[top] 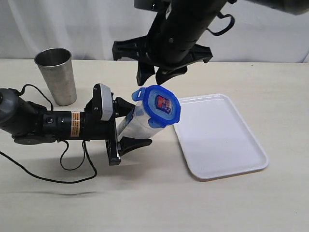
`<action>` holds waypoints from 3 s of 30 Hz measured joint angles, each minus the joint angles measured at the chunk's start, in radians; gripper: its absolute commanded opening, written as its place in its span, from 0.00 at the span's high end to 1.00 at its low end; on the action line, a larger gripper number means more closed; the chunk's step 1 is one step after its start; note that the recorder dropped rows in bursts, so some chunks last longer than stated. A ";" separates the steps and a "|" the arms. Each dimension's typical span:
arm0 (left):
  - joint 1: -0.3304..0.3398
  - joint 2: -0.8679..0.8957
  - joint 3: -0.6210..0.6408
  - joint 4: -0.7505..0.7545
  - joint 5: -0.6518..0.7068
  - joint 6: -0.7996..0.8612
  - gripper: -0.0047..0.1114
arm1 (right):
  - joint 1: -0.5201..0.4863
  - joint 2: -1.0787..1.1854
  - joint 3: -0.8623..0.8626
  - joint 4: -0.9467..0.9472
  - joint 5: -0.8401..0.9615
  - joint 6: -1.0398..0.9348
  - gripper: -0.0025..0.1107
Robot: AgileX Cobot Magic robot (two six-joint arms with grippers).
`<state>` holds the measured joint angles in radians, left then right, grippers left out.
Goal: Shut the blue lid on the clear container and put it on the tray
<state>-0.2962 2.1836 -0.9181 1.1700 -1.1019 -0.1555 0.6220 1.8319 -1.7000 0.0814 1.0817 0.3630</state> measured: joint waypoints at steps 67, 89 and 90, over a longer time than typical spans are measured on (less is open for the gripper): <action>-0.006 0.000 0.001 -0.002 -0.077 -0.008 0.96 | 0.185 -0.271 0.137 -0.462 -0.156 -0.026 0.85; -0.006 0.000 0.001 0.004 -0.077 -0.005 0.96 | 0.185 -1.117 0.937 -0.763 -0.646 0.225 0.94; -0.006 0.000 0.001 0.004 -0.077 -0.005 0.96 | 0.185 -1.144 0.940 -0.763 -0.636 0.225 0.94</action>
<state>-0.3018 2.1836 -0.9168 1.1735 -1.1794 -0.1608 0.8072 0.6878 -0.7603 -0.6813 0.4460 0.5878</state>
